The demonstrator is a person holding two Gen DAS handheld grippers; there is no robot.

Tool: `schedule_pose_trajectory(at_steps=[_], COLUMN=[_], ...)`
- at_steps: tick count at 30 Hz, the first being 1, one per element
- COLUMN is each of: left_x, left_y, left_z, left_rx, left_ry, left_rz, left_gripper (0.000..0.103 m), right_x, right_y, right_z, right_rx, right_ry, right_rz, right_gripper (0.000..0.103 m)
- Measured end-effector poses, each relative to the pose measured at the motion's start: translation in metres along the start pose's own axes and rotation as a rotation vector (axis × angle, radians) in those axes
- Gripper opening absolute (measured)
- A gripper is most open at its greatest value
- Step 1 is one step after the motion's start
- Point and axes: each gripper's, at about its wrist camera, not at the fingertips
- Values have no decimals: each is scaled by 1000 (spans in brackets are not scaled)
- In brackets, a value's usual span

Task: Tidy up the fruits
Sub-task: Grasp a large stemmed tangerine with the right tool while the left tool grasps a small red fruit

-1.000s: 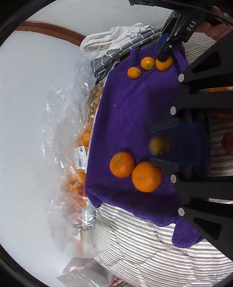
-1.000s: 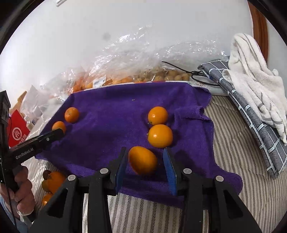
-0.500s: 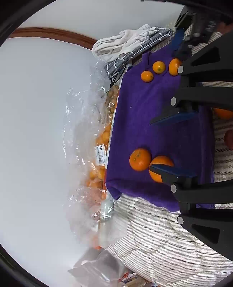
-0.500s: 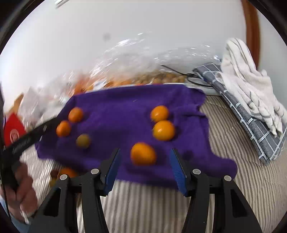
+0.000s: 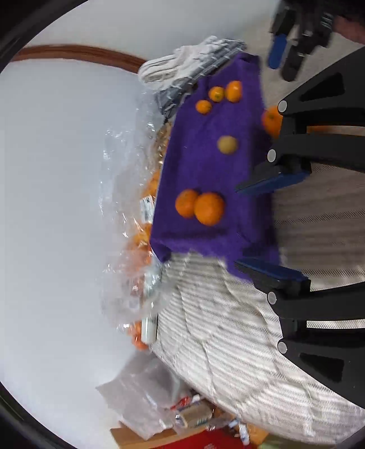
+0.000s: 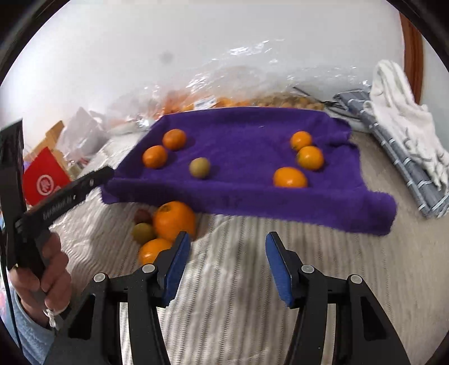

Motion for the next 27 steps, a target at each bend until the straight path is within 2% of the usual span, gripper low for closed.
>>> schedule_pose_trajectory(at_steps=[3, 8, 13, 15, 17, 21, 23, 27], left_x=[12, 17, 16, 17, 17, 15, 13, 10], left_y=[9, 14, 14, 14, 14, 15, 16, 19], left_z=[-19, -32, -29, -29, -29, -26, -25, -20], left_rx=[45, 66, 55, 57, 53, 44, 40, 22], left_ry=[39, 35, 34, 39, 42, 54, 70, 104], left_rz=[-20, -32, -39, -32, -30, -45, -63, -97], left_gripper=[47, 47, 47, 47, 47, 47, 47, 47], right_x=[-6, -19, -47, -58, -67, -64, -53, -21], right_y=[1, -11, -24, -24, -25, -28, -30, -22], right_z=[-13, -33, -41, -40, -39, -38, -33, -10], right_rx=[10, 45, 51, 37, 20, 21, 11, 21], right_ry=[-28, -60, -58, -73, -99, -109, -111, 14], right_rz=[-6, -15, -88, -120, -149, -140, -105, -15], right_gripper=[56, 56, 56, 53, 44, 42, 42, 42])
Point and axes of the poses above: each gripper's, at about its wrist camera, not at the fingertips, and x roughly against the way its jaws point, z to its right, y to its underside, and after that the axes turned 3 degrees about x, right-handed
